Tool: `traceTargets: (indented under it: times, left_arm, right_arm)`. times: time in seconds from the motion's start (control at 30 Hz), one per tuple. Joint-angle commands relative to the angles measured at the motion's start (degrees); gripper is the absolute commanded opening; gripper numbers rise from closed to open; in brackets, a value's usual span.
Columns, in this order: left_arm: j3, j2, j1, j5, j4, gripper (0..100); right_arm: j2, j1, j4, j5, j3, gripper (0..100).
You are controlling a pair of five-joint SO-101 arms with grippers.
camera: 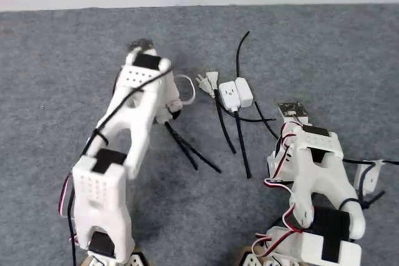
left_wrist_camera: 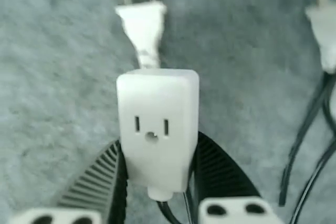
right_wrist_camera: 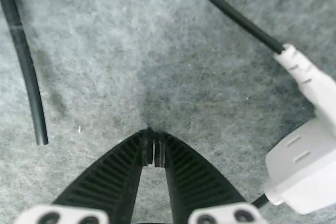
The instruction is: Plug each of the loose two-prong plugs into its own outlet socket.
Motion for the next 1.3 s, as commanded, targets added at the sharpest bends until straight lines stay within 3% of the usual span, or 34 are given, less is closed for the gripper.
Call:
traceTargets:
  times: [0.0,0.2,0.3,0.57,0.83,1.07,1.27]
  left_arm:
    - [16.66,-11.16,3.43,-3.08,-11.87,1]
    - [39.6,-19.78,6.51,-13.19,-28.75,1]
    - [46.81,-24.53,6.86,-17.14,-32.7,1]
    - [60.18,-36.92,10.64,-23.65,-32.88,4]
    - [61.05,-37.27,7.3,-22.86,-29.1,32]
    - [61.49,-40.18,6.95,-23.3,-28.57,29]
    - [65.1,-52.84,6.95,-24.53,-26.64,28]
  right_arm:
    - [-2.15,-0.66,-0.75,0.79,0.18,0.9]
    - [-2.15,-0.66,-0.75,0.79,0.18,0.9]
    - [-2.15,-0.66,-0.75,0.79,0.18,0.9]
    - [-2.15,-0.66,-0.66,0.7,0.18,0.9]
    - [-2.15,-0.66,-0.66,0.44,0.18,0.9]
    - [-2.15,-0.66,-0.66,0.35,0.18,0.9]
    - [-2.15,-0.66,-0.66,0.53,0.18,0.9]
